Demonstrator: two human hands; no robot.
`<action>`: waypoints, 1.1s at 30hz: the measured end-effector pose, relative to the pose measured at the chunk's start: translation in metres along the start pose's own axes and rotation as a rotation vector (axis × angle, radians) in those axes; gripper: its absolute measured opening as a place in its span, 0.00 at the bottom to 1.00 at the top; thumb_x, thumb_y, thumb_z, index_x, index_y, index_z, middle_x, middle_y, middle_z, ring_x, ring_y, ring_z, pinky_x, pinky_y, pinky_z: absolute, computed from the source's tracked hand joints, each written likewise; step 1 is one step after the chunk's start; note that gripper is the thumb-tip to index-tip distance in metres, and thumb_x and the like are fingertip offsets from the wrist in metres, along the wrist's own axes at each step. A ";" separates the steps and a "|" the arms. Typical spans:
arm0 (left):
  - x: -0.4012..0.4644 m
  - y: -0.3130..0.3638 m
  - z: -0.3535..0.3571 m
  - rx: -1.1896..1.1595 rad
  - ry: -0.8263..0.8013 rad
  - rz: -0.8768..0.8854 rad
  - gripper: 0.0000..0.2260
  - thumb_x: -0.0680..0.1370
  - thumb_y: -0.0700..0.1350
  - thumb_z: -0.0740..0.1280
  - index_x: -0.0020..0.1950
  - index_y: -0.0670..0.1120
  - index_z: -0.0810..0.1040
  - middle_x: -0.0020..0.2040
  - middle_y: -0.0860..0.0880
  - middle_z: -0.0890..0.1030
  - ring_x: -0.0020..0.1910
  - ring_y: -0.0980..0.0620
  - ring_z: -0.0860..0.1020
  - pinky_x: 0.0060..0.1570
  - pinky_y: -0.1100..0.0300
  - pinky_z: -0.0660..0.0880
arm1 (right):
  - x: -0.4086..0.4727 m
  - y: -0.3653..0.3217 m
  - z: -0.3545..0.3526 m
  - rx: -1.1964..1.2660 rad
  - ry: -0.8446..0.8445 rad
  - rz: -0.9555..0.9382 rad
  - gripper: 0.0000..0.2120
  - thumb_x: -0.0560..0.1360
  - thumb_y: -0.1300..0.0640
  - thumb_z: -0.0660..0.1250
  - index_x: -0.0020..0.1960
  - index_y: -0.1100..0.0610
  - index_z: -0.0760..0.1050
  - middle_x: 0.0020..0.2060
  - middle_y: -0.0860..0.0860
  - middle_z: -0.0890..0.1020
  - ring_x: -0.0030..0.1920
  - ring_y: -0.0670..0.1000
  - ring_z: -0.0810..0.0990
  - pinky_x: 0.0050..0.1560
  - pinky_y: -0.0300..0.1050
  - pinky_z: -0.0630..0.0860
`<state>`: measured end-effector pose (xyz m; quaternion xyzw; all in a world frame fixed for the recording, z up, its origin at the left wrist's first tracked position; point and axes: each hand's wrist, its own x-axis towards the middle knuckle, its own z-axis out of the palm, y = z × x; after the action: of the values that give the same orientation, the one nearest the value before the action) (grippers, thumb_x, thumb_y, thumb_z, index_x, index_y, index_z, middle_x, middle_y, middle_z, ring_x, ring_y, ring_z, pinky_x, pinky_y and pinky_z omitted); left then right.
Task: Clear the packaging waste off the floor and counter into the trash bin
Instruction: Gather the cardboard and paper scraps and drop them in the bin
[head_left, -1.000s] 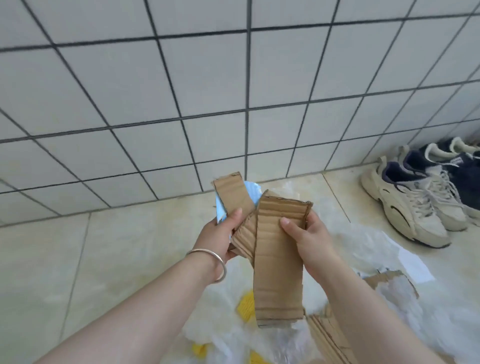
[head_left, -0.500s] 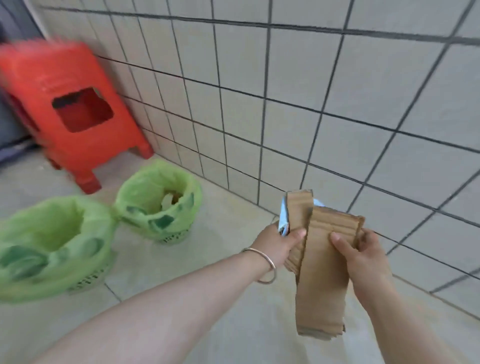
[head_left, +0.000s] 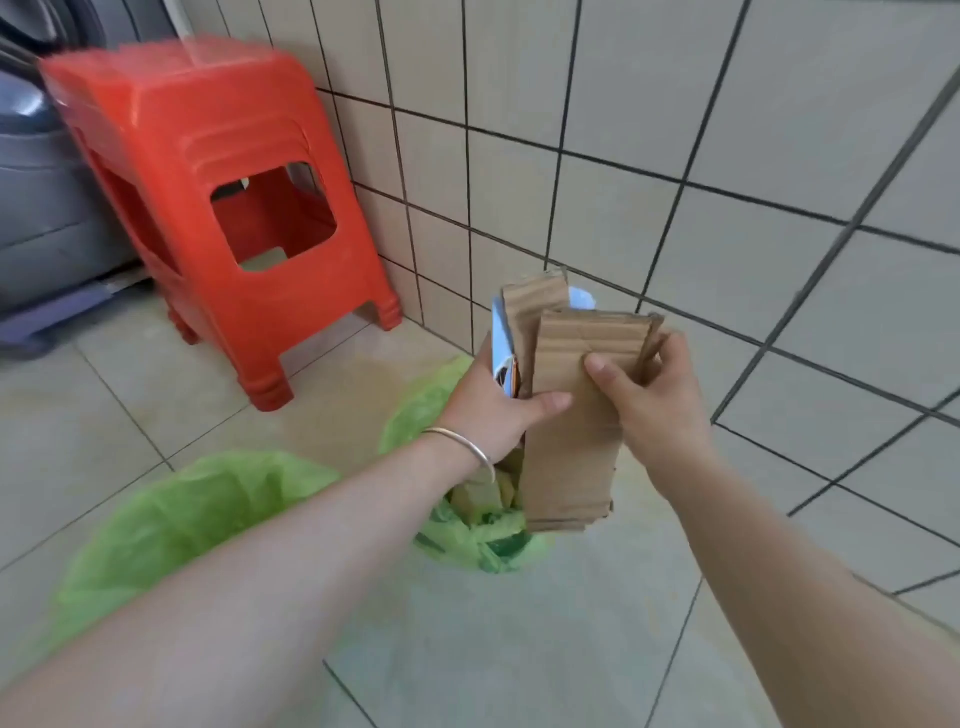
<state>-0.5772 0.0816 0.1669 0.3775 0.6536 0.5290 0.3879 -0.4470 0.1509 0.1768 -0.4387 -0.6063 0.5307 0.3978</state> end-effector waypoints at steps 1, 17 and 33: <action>0.011 -0.003 -0.013 0.025 0.013 0.021 0.25 0.69 0.36 0.74 0.64 0.46 0.72 0.52 0.52 0.82 0.48 0.56 0.82 0.49 0.60 0.80 | 0.008 -0.001 0.014 0.021 -0.014 -0.002 0.12 0.72 0.59 0.70 0.45 0.47 0.68 0.41 0.41 0.78 0.35 0.29 0.77 0.35 0.23 0.72; 0.100 -0.165 -0.038 0.887 -0.235 -0.444 0.26 0.72 0.46 0.69 0.68 0.46 0.68 0.62 0.43 0.78 0.59 0.42 0.77 0.51 0.57 0.72 | 0.036 0.158 0.124 -0.089 -0.111 0.829 0.17 0.75 0.59 0.65 0.63 0.62 0.73 0.59 0.57 0.78 0.59 0.59 0.77 0.62 0.49 0.74; -0.031 -0.025 0.162 1.130 -0.223 0.610 0.10 0.76 0.44 0.59 0.53 0.48 0.78 0.53 0.43 0.80 0.53 0.39 0.77 0.45 0.50 0.72 | -0.072 0.062 -0.127 -0.061 -0.010 0.320 0.11 0.75 0.64 0.62 0.38 0.51 0.71 0.35 0.50 0.78 0.37 0.49 0.78 0.39 0.39 0.76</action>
<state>-0.4196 0.1141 0.1233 0.7444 0.6505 0.1479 0.0275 -0.2985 0.1225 0.1288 -0.5390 -0.5465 0.5706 0.2918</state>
